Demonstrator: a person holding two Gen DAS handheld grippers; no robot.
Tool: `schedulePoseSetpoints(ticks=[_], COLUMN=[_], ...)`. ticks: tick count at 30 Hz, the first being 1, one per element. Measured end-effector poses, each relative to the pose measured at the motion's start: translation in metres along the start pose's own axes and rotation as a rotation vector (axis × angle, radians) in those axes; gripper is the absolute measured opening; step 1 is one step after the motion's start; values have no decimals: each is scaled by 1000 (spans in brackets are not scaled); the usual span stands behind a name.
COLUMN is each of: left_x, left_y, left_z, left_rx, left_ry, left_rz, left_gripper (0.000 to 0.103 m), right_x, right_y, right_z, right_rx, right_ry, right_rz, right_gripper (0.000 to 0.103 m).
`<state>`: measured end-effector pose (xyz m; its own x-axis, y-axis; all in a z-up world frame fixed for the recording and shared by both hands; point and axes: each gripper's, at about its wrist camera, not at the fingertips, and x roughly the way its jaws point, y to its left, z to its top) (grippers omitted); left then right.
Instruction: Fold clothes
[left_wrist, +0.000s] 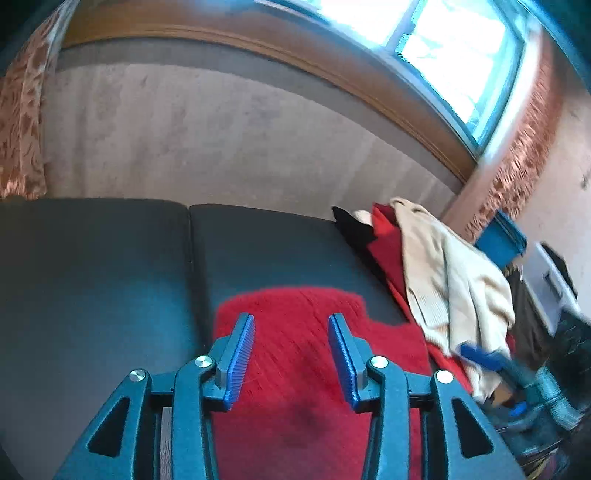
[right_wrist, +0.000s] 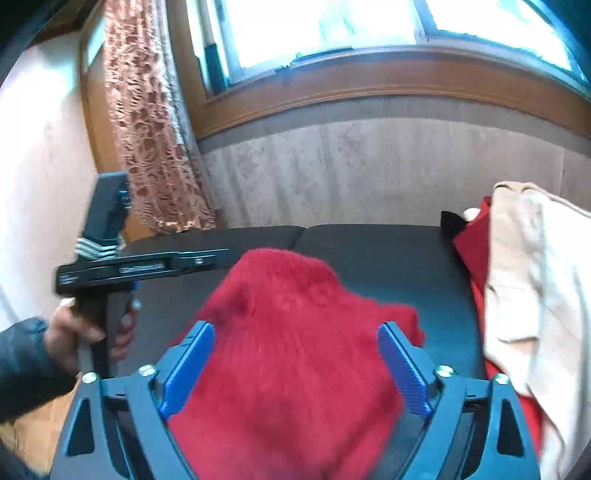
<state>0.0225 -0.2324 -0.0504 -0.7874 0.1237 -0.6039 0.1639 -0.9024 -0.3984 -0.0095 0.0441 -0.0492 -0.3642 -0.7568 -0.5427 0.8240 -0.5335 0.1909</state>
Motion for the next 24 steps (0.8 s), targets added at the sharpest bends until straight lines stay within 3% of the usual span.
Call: schedulePoseSetpoints(ticks=[4,8,10,14,18,21,24], left_x=[25,62,76,95,92,57,15], left_y=[0,-25,-36,-54,-44,-17,17], left_z=[8,-1,-10,-23,-17,-3,-2], left_rx=[-16,86,125,204,161,20,-78], left_ry=[57,125,123,103,102,64,0], left_rz=[-16,31,92,209,171,22,-52], left_gripper=[45,46,47,50,52,52,53], right_x=[47,71,62,50,56,54,45], right_y=[-19,-33,-38,-52,-50,-53,-56], right_z=[-12,-35,-48,-60,-55,-53,-47], right_rx=[87,97,81,92,62,73,109], right_ry=[129,198,172,119,134,130,119], right_rz=[-2,-56,-88,-56,-65,-38,-5], right_gripper=[95,95,95,95,100,101,103])
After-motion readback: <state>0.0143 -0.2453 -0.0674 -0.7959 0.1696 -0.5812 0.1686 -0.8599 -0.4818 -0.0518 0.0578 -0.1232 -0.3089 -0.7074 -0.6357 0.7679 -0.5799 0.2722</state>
